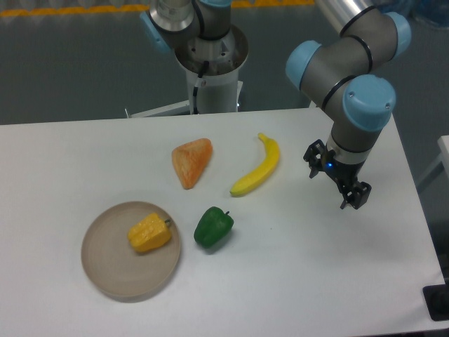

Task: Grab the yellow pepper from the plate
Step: 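Start moving the gripper from beside the banana toward the plate, then move the open gripper over the yellow pepper on the plate and lower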

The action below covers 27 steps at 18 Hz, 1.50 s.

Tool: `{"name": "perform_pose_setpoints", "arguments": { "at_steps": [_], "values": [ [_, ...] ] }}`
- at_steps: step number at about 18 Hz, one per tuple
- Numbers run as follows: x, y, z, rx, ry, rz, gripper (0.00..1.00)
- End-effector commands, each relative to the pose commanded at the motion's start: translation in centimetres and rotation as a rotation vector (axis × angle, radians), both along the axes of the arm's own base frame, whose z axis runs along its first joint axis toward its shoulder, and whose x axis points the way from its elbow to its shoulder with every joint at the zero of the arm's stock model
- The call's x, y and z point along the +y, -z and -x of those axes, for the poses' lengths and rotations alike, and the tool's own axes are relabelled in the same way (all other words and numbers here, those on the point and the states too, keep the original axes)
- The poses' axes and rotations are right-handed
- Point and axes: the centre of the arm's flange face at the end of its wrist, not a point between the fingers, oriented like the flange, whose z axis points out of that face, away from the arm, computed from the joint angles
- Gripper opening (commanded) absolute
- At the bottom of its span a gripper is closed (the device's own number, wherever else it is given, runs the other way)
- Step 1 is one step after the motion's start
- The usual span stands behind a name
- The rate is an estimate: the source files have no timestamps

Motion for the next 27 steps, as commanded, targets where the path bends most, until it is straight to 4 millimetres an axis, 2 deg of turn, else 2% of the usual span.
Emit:
{"name": "perform_pose_setpoints", "arguments": {
  "at_steps": [8,10,11,14,16,19,20,22,24,25,27],
  "values": [
    [0.0,-0.5,-0.5,-0.008,-0.007,-0.014,1.0],
    [0.3,-0.5,-1.7,-0.031,-0.028,-0.034,1.0],
    [0.6,-1.3,-2.8,-0.038,-0.061,-0.053,1.0],
    [2.4,-2.2,-8.9,-0.048,-0.151,-0.057,1.0],
    [3.1,-2.5,-14.6,-0.064,-0.187,-0.059,1.0],
    [5.0,-1.6,-20.3,-0.081,-0.209,-0.044,1.0],
    [5.8,-1.1,-22.8,-0.085,-0.226,-0.033,1.0],
    [7.4,0.8,-26.8,-0.093,-0.208,-0.004,1.0],
    [8.8,2.1,-29.2,-0.09,-0.189,-0.016,1.0],
    [9.6,2.5,-31.6,-0.083,-0.172,-0.04,1.0],
    [10.2,3.1,-33.0,-0.081,-0.163,-0.046,1.0]
  ]
}}
